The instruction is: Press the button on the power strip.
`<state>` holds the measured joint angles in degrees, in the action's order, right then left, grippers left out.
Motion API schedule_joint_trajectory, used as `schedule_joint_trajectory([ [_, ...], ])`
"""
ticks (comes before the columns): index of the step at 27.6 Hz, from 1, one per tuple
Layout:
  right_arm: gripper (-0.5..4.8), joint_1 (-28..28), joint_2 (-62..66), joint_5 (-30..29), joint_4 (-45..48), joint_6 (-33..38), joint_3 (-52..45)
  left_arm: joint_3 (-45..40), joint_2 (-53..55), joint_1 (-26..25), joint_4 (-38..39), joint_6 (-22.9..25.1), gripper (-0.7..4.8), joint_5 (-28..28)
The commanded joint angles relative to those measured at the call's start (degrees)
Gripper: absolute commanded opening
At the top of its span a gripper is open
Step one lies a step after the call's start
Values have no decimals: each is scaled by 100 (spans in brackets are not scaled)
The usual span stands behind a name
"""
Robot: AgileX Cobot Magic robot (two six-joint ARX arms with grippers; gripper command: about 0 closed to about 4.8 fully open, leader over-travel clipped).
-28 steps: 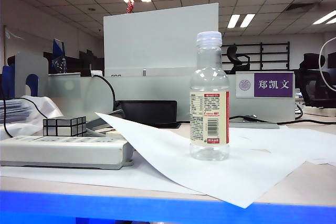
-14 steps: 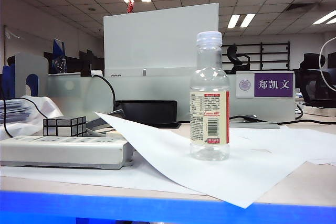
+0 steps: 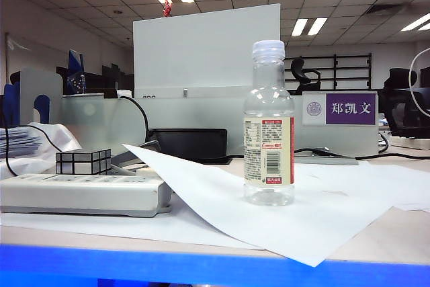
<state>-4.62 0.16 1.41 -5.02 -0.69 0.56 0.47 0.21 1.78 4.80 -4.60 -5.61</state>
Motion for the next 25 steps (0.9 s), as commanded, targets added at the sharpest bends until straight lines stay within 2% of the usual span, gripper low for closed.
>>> schedule_joint_trajectory([
  [1,3,9,-9,-4,72,31,-15,9,-9,-15,-98,7,-4,-22],
  [7,3,13,-9,-181,76,68,-15,9,-9,-17,-98,7,-4,-22],
  [25,3,4,-9,-155,94,68,-13,7,-9,-17,-98,7,-4,-22],
])
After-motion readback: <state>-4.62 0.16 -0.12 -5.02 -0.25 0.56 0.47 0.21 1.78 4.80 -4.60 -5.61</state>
